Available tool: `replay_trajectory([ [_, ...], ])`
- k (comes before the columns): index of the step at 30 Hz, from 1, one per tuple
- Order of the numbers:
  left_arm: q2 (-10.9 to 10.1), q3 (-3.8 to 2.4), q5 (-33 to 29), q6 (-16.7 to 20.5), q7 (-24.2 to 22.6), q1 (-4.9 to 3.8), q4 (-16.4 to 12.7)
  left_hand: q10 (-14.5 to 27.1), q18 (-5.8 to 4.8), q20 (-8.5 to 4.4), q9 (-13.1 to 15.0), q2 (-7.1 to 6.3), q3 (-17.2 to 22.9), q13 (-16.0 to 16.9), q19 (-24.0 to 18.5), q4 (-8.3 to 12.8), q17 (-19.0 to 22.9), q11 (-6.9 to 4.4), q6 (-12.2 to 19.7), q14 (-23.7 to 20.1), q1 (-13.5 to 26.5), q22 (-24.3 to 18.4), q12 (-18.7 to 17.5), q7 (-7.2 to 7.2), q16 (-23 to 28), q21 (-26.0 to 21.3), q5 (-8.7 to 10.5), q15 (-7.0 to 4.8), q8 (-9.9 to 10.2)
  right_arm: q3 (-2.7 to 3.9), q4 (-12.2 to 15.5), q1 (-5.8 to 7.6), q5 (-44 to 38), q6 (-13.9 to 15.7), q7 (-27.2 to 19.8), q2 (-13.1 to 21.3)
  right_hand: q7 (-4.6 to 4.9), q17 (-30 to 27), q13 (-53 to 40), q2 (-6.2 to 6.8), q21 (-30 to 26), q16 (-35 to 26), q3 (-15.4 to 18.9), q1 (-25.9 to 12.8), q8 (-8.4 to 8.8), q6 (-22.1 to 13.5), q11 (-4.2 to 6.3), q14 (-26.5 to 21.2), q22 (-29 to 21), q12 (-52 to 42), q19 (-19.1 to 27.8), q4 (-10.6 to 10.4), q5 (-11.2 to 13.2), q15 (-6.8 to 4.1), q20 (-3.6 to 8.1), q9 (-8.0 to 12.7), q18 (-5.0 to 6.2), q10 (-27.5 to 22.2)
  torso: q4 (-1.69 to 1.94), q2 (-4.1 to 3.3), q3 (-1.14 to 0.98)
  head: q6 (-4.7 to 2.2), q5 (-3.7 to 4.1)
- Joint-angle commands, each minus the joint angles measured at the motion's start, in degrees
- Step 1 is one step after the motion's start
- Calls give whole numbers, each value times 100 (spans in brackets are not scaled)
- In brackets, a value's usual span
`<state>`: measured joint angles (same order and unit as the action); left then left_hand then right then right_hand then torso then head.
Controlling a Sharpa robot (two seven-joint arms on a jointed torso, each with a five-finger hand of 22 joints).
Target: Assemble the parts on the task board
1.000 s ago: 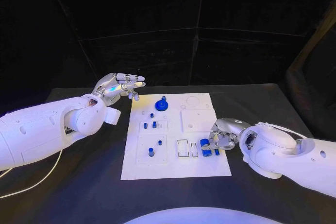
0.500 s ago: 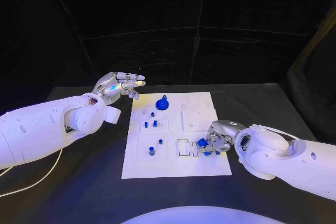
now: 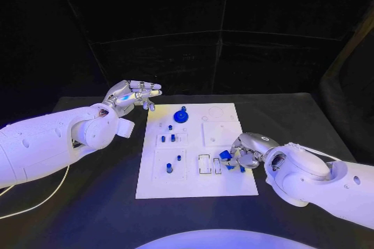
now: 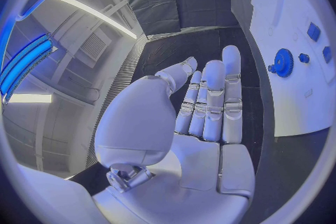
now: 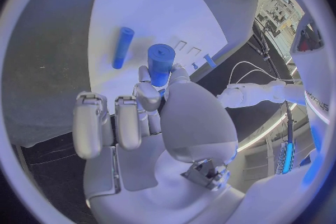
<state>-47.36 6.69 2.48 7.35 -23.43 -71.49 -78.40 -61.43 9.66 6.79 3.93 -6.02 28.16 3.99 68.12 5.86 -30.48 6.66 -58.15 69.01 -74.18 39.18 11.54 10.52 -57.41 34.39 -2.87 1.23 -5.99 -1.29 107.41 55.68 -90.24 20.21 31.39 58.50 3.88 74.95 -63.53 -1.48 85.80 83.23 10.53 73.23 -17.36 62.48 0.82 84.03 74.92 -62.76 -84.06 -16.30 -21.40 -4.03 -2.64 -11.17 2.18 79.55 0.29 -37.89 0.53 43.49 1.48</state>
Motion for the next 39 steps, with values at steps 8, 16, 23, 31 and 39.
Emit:
replay_trajectory([
  [8, 10, -2, -21, -69, -19, -9, -15, 30, 80, 7, -7, 8, -13, -8, -38, 36, 5, -3, 4, -35, -41, -6, 39, 21, 19, -21, -3, 15, -23, 5, 175, 13, 648, 573, -72, -132, -39, 64, 8, -62, 38, 9, 67, 26, 12, 71, 6, 344, 792, 17, -84, -26, -66, -43, 51, -148, -35, 47, 12, -6, 11, -13, -2],
  [16, 8, -2, -21, -74, -15, -9, -26, 30, 80, 7, -7, 8, -13, -8, -38, 36, 5, -3, 4, -35, -41, -6, 39, 21, 19, -21, -3, 15, -23, 5, 14, 13, 881, 97, 82, -465, -42, 54, 1, -166, 34, -4, 254, -310, 76, 95, 4, 339, 788, 92, -77, -43, 59, -40, 49, -225, -33, 54, 16, -12, 13, -9, -10],
  [23, 10, -1, -21, -77, -12, -10, -31, 30, 80, 7, -7, 8, -13, -8, -38, 36, 5, -3, 4, -35, -41, -6, 39, 21, 19, -21, -3, 15, -23, 5, -85, 14, 921, -62, 165, -676, -53, 74, 51, -196, 33, 1, 339, -429, 93, 124, 11, 342, 790, 184, -77, -43, 118, -45, 52, -270, -33, 44, 7, -15, 5, 10, -40],
  [31, 9, -1, -21, -76, -9, -10, -30, 30, 80, 7, -7, 8, -13, -8, -38, 36, 5, -3, 4, -35, -41, -6, 39, 21, 19, -21, -3, 15, -23, 6, -162, 14, 851, -141, 207, -767, -63, 69, 110, -199, 28, -5, 405, -497, 99, 153, 19, 340, 783, 276, -70, -39, 182, -50, 57, -308, -31, 32, 12, -12, 7, 26, -47],
  [39, 17, -1, -21, -77, -5, -10, -26, 30, 80, 7, -7, 8, -13, -8, -38, 36, 5, -3, 4, -35, -41, -6, 39, 21, 19, -21, -3, 15, -23, 6, -224, 15, 530, 72, 236, -804, 6, -188, 647, 694, -98, -178, 341, -1544, 266, 17, -28, 278, 586, 1069, 80, -77, 1858, -8, 32, -439, 18, -236, 8, -9, 9, 15, -39],
])
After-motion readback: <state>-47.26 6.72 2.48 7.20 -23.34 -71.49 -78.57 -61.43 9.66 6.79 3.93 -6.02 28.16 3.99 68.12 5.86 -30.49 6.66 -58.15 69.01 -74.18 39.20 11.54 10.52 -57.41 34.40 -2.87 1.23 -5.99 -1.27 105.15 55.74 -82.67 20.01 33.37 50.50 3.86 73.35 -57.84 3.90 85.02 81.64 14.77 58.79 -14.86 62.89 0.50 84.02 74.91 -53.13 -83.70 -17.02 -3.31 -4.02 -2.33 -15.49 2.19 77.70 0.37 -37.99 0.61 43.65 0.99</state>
